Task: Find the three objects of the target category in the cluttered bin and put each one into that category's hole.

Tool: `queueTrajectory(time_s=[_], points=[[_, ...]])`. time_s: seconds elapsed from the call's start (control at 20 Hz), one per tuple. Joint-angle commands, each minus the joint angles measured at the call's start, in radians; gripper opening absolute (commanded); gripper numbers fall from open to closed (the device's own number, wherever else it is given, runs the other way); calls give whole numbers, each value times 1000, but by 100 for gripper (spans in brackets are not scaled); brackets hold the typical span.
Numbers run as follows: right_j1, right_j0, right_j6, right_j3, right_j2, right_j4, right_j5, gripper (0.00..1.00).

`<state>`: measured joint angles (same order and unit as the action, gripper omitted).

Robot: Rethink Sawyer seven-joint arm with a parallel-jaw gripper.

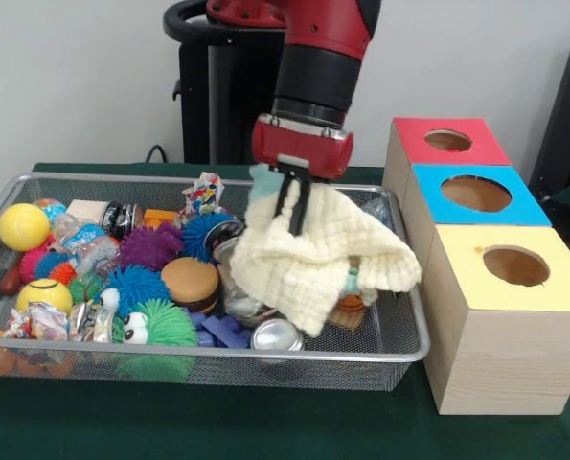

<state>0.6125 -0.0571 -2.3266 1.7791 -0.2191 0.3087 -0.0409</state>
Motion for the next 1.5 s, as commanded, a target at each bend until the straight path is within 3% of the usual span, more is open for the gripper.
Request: queueTrajectory(time_s=[0.05,0.9,1.3,1.4,1.5], points=[[106,-90,75,-30,129,87,114,0],[114,-74,70,-58,98,165,160,0],[147,-90,83,-32,115,190,191,0],[221,-135,127,20,163,182,259,0],[342,-218,234,85,243,127,412,0]])
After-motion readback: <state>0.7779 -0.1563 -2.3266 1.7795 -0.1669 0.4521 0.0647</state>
